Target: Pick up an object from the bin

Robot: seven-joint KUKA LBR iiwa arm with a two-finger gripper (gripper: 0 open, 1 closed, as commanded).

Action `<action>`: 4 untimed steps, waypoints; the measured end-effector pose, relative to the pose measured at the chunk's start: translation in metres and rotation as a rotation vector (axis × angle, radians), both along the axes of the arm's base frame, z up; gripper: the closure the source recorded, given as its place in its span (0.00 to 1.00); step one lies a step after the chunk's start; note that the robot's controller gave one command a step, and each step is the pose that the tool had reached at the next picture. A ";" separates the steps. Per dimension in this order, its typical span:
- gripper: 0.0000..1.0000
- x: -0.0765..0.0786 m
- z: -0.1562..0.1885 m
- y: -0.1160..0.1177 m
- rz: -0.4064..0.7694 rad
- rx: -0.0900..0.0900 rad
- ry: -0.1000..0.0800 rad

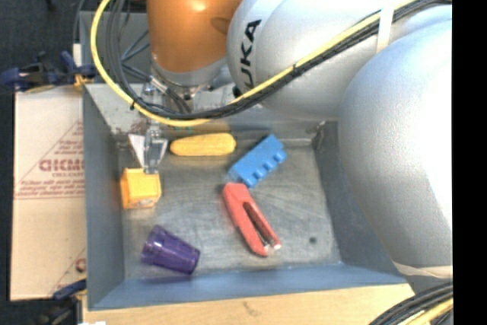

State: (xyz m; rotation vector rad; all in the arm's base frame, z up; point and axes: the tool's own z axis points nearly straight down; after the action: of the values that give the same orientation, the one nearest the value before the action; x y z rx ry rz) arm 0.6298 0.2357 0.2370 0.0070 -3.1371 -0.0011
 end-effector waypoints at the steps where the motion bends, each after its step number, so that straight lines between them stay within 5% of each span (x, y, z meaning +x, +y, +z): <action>1: 0.00 0.002 0.006 -0.001 -0.004 0.002 -0.009; 2: 0.00 -0.047 -0.075 0.000 0.020 0.003 -0.009; 3: 0.00 -0.081 -0.083 -0.001 -0.011 -0.001 -0.001; 4: 0.00 -0.043 -0.098 -0.003 -0.223 0.001 -0.009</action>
Offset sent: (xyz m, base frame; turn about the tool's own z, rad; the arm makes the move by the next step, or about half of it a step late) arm -0.1031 0.0024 -0.1670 -0.0384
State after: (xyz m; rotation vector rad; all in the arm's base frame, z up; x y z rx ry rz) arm 0.5865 0.2328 0.1390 -0.3432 -3.1272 -0.0035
